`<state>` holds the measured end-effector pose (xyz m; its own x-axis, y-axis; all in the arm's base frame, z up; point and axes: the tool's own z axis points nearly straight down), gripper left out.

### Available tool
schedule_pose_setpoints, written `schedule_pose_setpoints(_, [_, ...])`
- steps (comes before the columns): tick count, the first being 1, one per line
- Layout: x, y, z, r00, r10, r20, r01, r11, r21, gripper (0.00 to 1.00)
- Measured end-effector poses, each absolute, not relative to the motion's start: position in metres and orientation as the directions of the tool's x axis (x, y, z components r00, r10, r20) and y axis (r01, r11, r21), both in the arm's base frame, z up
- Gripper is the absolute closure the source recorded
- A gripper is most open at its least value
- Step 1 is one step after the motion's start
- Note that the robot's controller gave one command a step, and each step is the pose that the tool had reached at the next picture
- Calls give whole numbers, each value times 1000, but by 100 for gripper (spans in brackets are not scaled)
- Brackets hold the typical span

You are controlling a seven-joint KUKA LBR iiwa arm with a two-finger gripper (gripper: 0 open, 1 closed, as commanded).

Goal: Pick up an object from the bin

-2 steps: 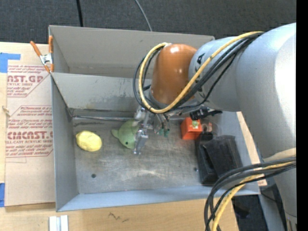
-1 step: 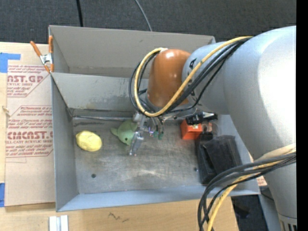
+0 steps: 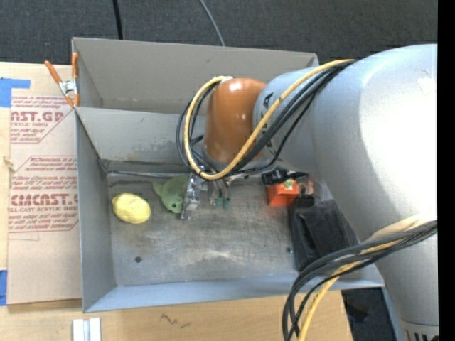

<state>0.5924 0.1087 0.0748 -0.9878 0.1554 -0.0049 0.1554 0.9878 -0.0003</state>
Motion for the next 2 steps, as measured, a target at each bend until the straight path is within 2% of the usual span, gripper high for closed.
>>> schedule_pose_setpoints(2, [591,108,78,-988,155,-4,155,988,0,100])
